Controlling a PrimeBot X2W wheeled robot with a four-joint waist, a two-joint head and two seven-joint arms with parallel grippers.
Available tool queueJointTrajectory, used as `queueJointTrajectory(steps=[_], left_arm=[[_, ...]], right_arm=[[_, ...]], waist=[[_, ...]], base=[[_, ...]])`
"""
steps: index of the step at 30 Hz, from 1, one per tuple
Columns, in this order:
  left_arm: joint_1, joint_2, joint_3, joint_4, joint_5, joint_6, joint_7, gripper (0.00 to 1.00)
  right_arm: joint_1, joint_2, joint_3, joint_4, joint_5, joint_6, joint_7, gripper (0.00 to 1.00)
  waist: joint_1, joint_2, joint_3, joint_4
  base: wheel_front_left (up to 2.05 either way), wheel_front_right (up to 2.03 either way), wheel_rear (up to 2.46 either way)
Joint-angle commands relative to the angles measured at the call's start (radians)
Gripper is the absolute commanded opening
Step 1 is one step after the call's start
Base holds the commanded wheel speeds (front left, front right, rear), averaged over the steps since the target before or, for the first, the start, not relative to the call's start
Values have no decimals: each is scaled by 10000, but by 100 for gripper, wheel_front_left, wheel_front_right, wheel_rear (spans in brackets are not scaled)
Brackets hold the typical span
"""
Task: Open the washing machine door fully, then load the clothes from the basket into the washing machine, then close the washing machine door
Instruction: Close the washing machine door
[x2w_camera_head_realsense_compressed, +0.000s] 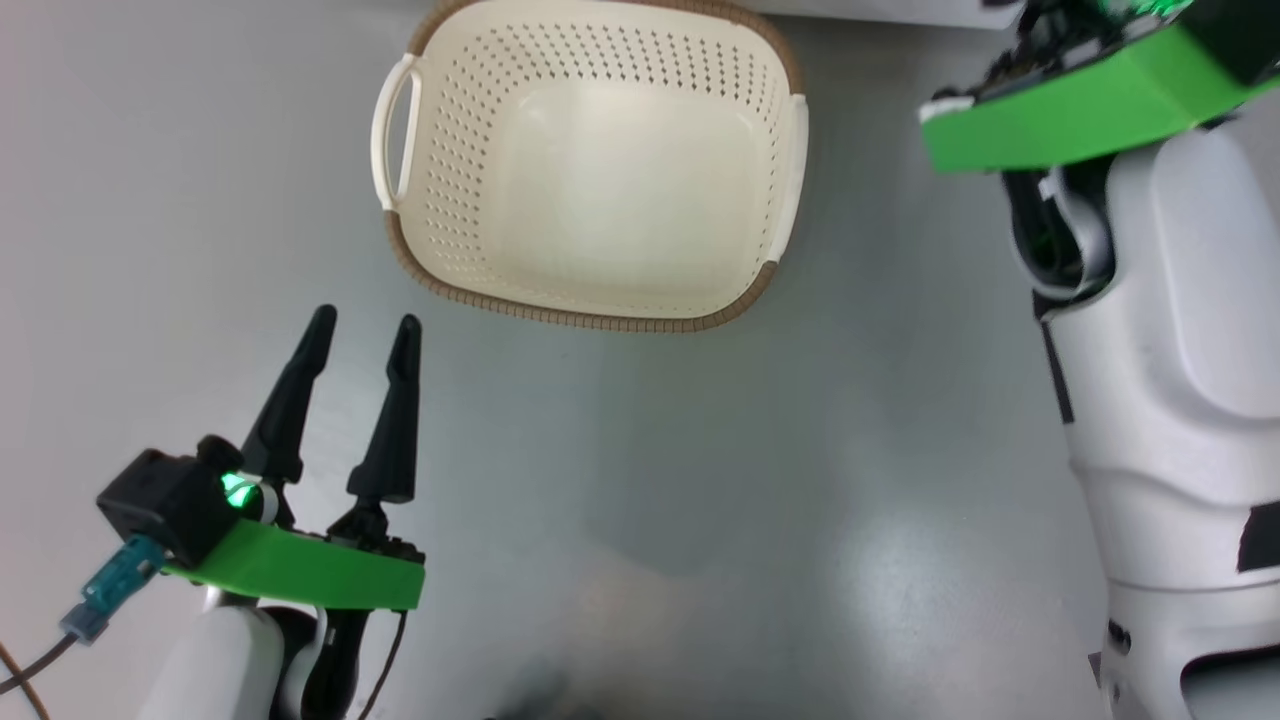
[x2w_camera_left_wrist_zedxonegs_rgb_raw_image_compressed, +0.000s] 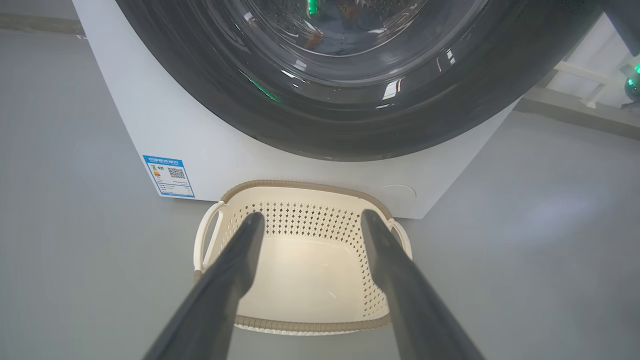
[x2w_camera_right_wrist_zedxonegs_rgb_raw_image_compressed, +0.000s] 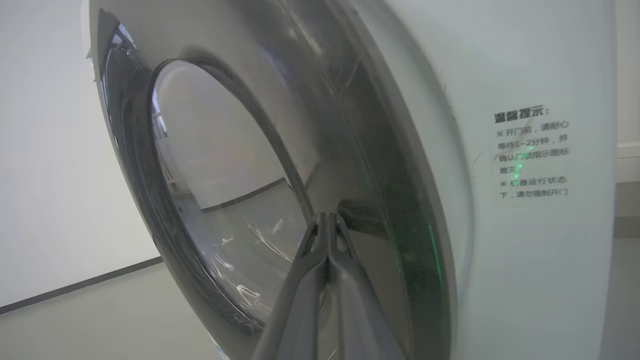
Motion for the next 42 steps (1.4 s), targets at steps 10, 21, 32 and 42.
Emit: queueJointTrajectory(steps=[10, 21, 32, 42], left_arm=[[-420, 162, -39, -258, -202, -23, -63, 100], [-432, 139, 10, -186, -247, -23, -63, 100], [-221, 173, 365, -219, -141, -23, -63, 100], [65, 340, 629, -334, 62, -23, -63, 100]], right_arm=[[-1442, 271, -446, 178, -153, 12, -46, 0], [-1550, 271, -221, 481, -279, 12, -46, 0], [380, 271, 409, 85, -38, 12, -46, 0], [2659, 271, 237, -224, 287, 12, -46, 0]], waist=[[0, -1, 702, 235], [0, -1, 614, 130], [0, -1, -2, -330], [0, -1, -724, -936]], base=[[0, 0, 0], [0, 0, 0], [0, 0, 0], [0, 0, 0]])
